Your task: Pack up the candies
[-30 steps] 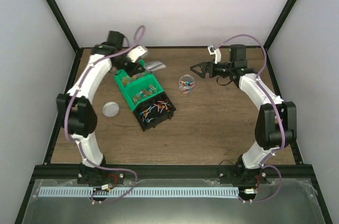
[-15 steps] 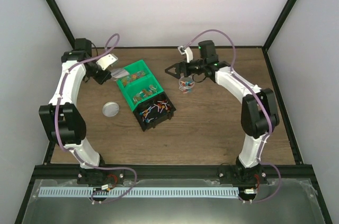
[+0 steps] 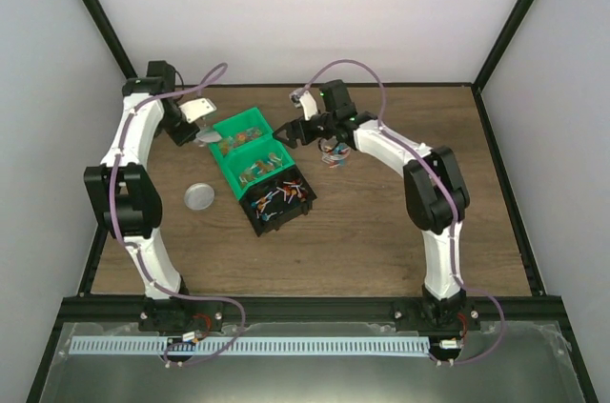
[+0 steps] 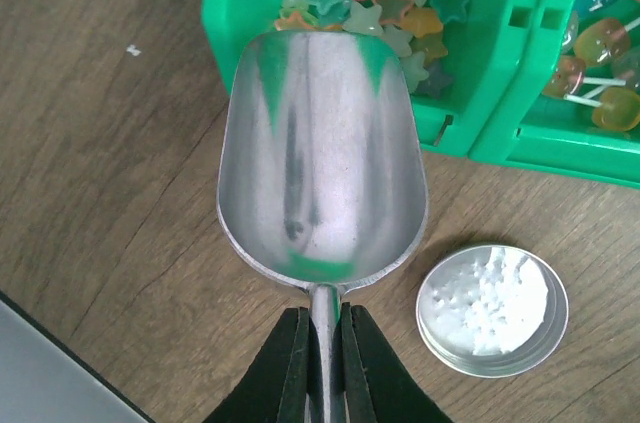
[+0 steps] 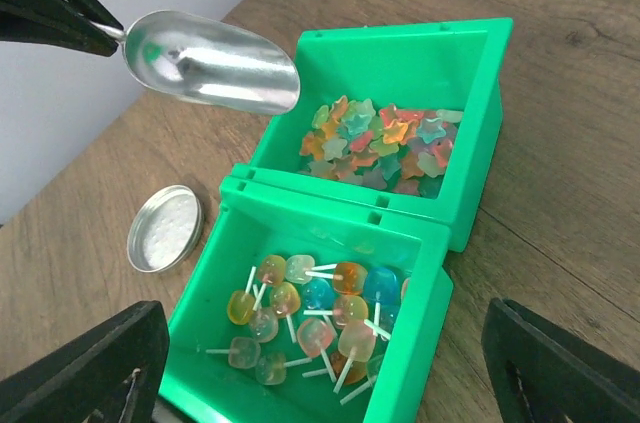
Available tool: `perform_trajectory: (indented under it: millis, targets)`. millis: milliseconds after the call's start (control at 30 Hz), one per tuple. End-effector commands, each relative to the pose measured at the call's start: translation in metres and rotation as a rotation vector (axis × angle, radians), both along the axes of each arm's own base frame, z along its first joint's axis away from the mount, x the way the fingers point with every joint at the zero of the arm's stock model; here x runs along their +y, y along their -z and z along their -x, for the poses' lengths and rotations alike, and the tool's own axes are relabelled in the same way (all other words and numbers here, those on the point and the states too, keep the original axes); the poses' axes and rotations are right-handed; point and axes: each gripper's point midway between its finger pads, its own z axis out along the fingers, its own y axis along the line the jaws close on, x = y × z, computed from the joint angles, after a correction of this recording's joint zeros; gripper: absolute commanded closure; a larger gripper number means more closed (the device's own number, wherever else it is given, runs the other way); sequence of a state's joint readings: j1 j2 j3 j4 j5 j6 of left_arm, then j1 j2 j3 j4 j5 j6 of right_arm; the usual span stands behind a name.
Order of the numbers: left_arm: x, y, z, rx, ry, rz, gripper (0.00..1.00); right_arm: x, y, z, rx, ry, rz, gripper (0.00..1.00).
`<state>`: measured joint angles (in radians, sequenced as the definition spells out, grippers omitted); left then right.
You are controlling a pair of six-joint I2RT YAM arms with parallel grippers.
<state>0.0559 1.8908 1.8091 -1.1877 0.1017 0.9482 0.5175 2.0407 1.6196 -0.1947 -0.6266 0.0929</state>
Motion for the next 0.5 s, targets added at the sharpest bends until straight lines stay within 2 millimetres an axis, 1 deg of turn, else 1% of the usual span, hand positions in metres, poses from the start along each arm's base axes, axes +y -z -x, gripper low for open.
perform_trajectory:
  millis: [0,200,300,467]
  targets:
    - [-0.008,0.000,0.000,0.021,0.063,-0.058,0.96,0.014,-0.004,-0.014,-0.059,0.019,0.006,0.13]
    - [-0.011,0.012,-0.006,0.067,0.097,-0.123,0.96,0.031,0.017,-0.019,-0.060,0.019,0.029,0.15]
    - [-0.012,0.015,-0.009,0.083,0.116,-0.146,0.96,0.039,0.030,-0.019,-0.062,0.014,0.047,0.16]
    - [-0.013,0.020,-0.011,0.104,0.159,-0.205,0.96,0.048,0.046,-0.018,-0.077,0.013,0.081,0.19]
